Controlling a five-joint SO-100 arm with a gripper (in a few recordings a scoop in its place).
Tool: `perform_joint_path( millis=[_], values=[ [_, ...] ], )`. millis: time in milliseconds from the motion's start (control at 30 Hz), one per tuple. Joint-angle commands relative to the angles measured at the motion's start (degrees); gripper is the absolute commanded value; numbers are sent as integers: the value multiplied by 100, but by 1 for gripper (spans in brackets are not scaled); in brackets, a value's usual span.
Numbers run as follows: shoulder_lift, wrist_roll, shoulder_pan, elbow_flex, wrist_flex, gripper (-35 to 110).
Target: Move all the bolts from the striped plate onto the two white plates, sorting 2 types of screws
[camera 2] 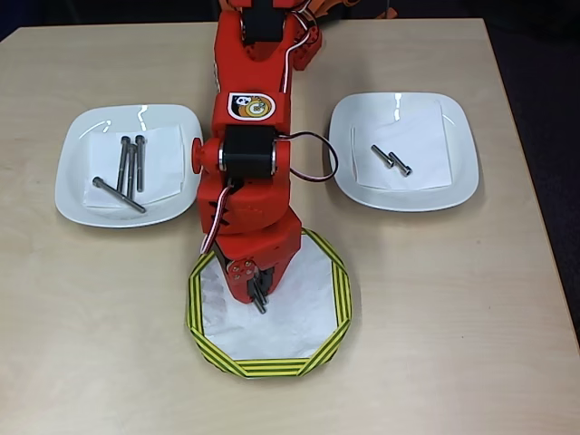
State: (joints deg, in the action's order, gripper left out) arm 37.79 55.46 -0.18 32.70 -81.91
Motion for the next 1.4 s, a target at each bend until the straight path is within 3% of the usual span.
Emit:
perform_joint_path(
  millis=[0, 633, 1367],
  values=[
    [475, 202, -114, -35, -237, 0],
    [1556, 721, -369, 1327, -360, 6],
    [1784, 360, -9, 1714, -26, 8]
  ],
)
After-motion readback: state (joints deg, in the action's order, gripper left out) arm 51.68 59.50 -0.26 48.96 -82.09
